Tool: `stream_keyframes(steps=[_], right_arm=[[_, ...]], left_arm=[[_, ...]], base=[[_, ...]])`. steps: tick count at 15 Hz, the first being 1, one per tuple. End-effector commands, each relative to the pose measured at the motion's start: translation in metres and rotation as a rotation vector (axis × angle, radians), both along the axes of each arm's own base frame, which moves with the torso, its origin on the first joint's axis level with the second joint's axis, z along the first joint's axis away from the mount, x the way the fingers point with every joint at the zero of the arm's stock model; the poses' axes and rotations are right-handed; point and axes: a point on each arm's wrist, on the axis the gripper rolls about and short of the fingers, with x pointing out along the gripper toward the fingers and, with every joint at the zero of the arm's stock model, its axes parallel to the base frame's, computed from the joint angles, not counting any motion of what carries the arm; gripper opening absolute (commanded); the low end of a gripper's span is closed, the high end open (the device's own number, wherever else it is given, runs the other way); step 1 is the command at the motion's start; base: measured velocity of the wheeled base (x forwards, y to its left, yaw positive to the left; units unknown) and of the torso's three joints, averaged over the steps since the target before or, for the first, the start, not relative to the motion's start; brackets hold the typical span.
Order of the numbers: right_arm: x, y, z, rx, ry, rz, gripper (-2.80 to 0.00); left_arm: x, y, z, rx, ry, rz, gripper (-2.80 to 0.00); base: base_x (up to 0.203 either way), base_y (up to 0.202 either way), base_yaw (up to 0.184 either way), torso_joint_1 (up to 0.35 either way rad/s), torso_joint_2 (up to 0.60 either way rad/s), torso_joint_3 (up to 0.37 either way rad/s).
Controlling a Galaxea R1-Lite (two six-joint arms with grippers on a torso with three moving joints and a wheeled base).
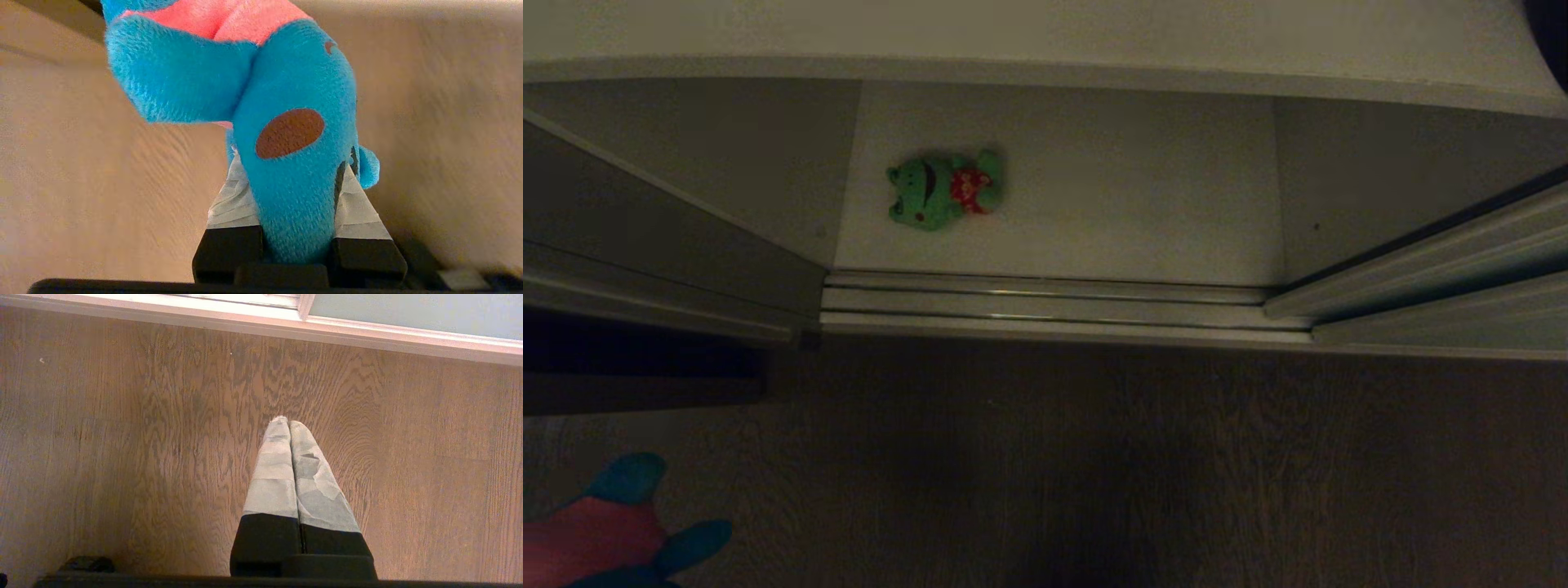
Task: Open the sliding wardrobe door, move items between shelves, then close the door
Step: Place the blue doll on the lower shelf
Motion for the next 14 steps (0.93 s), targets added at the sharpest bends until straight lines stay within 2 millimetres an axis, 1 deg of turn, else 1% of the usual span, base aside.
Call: stream_keyframes(steps=[1,3,5,7,8,10,12,14], right_arm=[[0.0,0.0,0.0,0.0,0.0,0.001,-2.8],[0.0,0.0,0.0,0.0,-0.001,0.0,-2.8],[0.0,0.0,0.0,0.0,-0.001,0.002,-2.8],[0.0,0.0,0.0,0.0,0.001,0.002,-2.8],[0.0,0.0,0.0,0.0,-0.002,0.002,-2.8],[0.0,0.0,0.0,0.0,-0.001,0.002,-2.8],[0.0,0.0,0.0,0.0,-0.001,0.0,-2.8],[0.0,0.0,0.0,0.0,0.0,0.002,-2.8]], left_arm=[[0.011,-0.001,0.016,-0.008,0.126,-0.037,-2.8],[0.033,-0.002,0.035,-0.028,0.245,-0.09,-2.8],[0.064,-0.004,0.056,-0.057,0.357,-0.151,-2.8],[0.106,-0.006,0.07,-0.089,0.467,-0.216,-2.8],[0.127,-0.007,0.074,-0.104,0.507,-0.248,-2.8],[0.174,-0.011,0.077,-0.125,0.575,-0.316,-2.8],[0.217,-0.018,0.07,-0.118,0.628,-0.38,-2.8],[0.257,-0.033,0.063,-0.095,0.64,-0.455,-2.8]], base=[[0.0,0.0,0.0,0.0,0.0,0.0],[0.0,0.0,0.0,0.0,0.0,0.0],[0.0,0.0,0.0,0.0,0.0,0.0],[0.0,0.0,0.0,0.0,0.0,0.0],[0.0,0.0,0.0,0.0,0.0,0.0],[0.0,0.0,0.0,0.0,0.0,0.0],[0.0,0.0,0.0,0.0,0.0,0.0],[0.0,0.0,0.0,0.0,0.0,0.0]])
